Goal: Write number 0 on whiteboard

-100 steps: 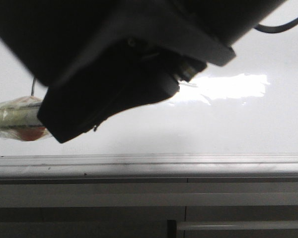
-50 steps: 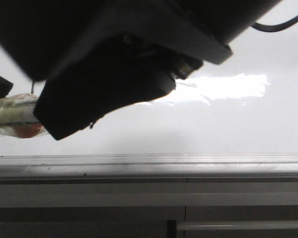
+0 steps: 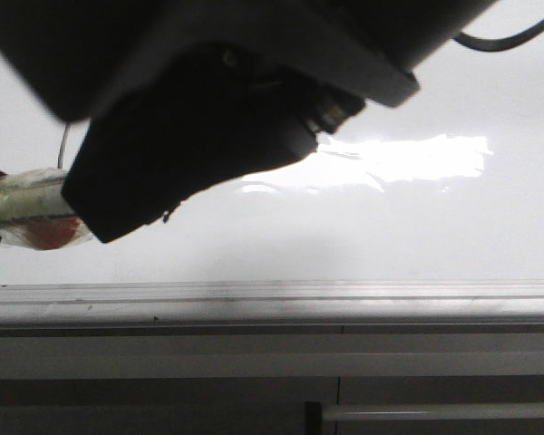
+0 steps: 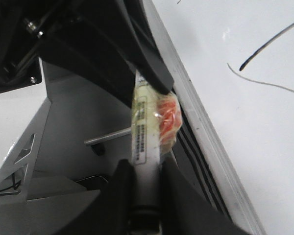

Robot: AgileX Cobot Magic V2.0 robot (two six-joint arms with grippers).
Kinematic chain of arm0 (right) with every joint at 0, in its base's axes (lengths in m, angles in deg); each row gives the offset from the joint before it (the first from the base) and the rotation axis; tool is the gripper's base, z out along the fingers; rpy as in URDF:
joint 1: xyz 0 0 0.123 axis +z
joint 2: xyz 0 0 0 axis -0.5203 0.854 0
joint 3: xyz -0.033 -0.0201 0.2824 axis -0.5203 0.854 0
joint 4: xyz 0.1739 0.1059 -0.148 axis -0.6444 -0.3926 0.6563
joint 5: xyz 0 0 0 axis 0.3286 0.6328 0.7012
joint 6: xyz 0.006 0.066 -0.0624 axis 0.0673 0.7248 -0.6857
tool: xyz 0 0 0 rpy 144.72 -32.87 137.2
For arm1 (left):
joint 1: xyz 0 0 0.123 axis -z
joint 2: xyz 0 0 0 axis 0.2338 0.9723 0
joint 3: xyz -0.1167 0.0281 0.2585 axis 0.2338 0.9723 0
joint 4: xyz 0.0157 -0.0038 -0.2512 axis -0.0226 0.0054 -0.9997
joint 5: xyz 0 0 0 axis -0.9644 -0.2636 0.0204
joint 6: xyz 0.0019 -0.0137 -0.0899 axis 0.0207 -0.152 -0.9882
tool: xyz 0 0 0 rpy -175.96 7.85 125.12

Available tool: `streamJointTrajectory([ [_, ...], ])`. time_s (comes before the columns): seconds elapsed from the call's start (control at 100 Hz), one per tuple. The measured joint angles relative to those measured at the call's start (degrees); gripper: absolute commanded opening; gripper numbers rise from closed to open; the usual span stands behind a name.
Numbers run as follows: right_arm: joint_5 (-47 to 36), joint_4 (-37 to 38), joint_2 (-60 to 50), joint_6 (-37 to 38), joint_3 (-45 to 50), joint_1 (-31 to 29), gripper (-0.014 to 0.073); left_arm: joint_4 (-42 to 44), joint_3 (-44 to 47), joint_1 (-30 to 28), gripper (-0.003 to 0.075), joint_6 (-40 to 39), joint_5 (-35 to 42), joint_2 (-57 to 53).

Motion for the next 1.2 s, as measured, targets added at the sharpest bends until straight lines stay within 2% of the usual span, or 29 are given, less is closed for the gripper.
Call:
streamJointTrajectory([
  [0.09, 0.0, 0.0, 0.0, 0.0, 0.0, 0.0, -0.0063, 0.0, 0.0, 0.0, -0.002, 0.0, -0.07, 0.0],
  [0.16, -0.12, 0.0, 0.0, 0.0, 0.0, 0.0, 0.0008, 0.0, 0.0, 0.0, -0.002, 0.0, -0.07, 0.0],
  [0.18, -0.12, 0.12, 0.0, 0.0, 0.0, 0.0, 0.005, 0.0, 0.0, 0.0, -0.002, -0.26, 0.04, 0.0],
  [0.21, -0.22, 0.51, 0.0, 0.0, 0.0, 0.0, 0.0157, 0.0, 0.0, 0.02, -0.002, -1.16, 0.46, 0.0],
  [0.23, -0.39, 0.82, 0.0, 0.0, 0.0, 0.0, 0.0177, -0.15, 0.0, 0.02, -0.002, -1.73, 0.61, 0.0],
  [0.25, -0.64, 1.15, 0.0, 0.0, -0.11, 0.0, 0.0258, -0.44, 0.0, 0.02, -0.002, -2.81, 0.9, 0.0],
  [0.31, -1.05, 2.26, 0.0, 0.0, -0.13, -0.1, 0.0421, -1.58, 0.0, 0.12, -0.002, -6.41, 2.6, 0.0],
  [0.34, -1.16, 2.54, 0.0, 0.0, -0.13, -0.4, 0.0465, -2.21, 0.0, 0.12, -0.002, -7.84, 3.44, 0.0],
  [0.38, -1.15, 2.77, -0.13, 0.0, -0.17, -0.71, 0.0484, -3.42, 0.0, 0.12, -0.002, -9.76, 5.03, 0.0],
  [0.51, 0.07, 2.79, -3.17, 0.0, -0.17, -3.92, 0.0421, -10.56, 0.0, 0.12, -0.002, -16.16, 11.97, 0.0],
  [0.65, 1.94, 3.78, -10.14, 0.0, -0.17, -9.98, 0.0258, -20.87, 0.0, 0.12, -0.002, -20.75, 19.17, 0.0],
  [0.73, 3.46, 4.3, -14.72, 0.0, 0.22, -13.98, 0.0033, -28.76, 0.22, 0.12, -0.002, -21.59, 23.39, 0.0],
  [0.78, 4.55, 4.44, -18.04, 0.0, 0.96, -16.96, -0.0076, -32.85, 0.71, 0.12, -0.002, -21.83, 25.42, 0.0],
  [0.89, 6.84, 4.78, -23.61, 0.0, 4.15, -21.92, -0.0069, -39.37, 2.07, 0.12, -0.002, -22.02, 28.54, 0.0],
  [0.99, 7.75, 5.57, -28.56, 0.0, 8.41, -25.19, -0.0069, -41.49, 2.86, 0.12, -0.002, -22.7, 30.05, 0.0],
  [1.2, 6.39, 6.23, -35.14, 0.0, 18.57, -26.31, -0.0069, -42.41, 2.96, 0.12, -0.002, -23.84, 32.6, 0.22],
])
